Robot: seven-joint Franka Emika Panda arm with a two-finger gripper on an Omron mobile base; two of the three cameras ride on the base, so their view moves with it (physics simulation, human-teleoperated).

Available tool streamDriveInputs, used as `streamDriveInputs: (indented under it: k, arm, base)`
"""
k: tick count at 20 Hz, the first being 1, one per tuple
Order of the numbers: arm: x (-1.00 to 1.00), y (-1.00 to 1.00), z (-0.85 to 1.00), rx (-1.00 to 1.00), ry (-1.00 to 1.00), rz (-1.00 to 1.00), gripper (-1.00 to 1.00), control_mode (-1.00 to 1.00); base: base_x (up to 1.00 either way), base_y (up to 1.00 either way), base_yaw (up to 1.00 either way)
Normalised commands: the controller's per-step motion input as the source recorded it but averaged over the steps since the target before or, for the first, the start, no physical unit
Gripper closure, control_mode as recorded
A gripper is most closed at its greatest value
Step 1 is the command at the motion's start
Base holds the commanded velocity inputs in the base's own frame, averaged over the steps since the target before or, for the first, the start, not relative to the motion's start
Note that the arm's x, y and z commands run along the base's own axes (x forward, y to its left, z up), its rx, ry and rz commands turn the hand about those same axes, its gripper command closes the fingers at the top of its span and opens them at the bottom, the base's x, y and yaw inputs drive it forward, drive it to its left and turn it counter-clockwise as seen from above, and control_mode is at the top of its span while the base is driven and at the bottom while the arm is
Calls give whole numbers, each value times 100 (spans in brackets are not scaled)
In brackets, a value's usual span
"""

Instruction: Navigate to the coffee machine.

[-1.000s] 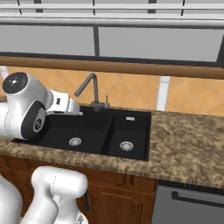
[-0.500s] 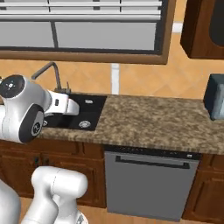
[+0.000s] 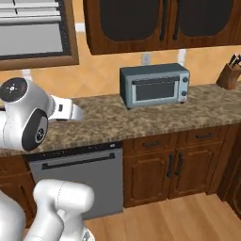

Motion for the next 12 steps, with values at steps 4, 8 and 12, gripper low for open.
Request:
streamDriveInputs:
  k: [4,8,12]
  arm:
    - [0,0,0,0,0,0,-100,100]
    - [0,0,0,0,0,0,-100,100]
    - [0,0,0,0,0,0,-100,100]
  base:
    - [0,-2,-99]
    - [0,0,-100]
    - [0,0,-100]
